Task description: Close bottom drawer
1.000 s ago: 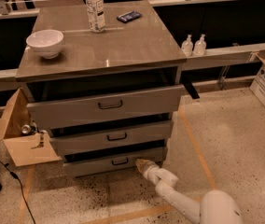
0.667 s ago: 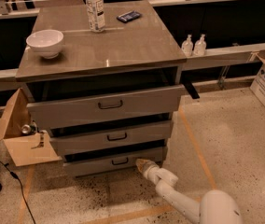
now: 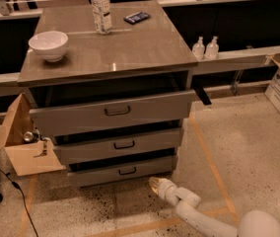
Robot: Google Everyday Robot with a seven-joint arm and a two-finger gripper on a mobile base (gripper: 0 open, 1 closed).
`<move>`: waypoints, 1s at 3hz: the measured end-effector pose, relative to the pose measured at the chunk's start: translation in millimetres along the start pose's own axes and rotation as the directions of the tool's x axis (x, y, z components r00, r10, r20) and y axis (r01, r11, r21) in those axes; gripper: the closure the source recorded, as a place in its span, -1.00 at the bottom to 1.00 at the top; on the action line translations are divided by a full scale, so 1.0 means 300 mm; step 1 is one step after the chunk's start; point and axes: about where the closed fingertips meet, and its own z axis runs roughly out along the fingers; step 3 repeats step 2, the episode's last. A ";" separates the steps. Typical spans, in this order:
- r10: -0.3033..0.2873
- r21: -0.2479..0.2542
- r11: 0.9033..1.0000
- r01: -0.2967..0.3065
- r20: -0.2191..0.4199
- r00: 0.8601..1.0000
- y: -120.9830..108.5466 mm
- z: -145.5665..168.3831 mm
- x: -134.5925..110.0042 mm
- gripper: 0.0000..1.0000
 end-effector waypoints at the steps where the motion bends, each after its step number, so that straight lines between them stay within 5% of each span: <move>1: 0.008 -0.031 0.999 -0.007 0.025 1.000 0.068 -0.010 -0.052 0.66; 2: 0.009 -0.030 1.000 -0.008 0.025 1.000 0.066 -0.011 -0.051 0.19; 3: 0.009 -0.030 1.000 -0.008 0.025 1.000 0.066 -0.011 -0.051 0.19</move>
Offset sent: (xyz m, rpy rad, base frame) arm -0.0196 0.0155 -0.0015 0.0181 0.0194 0.0295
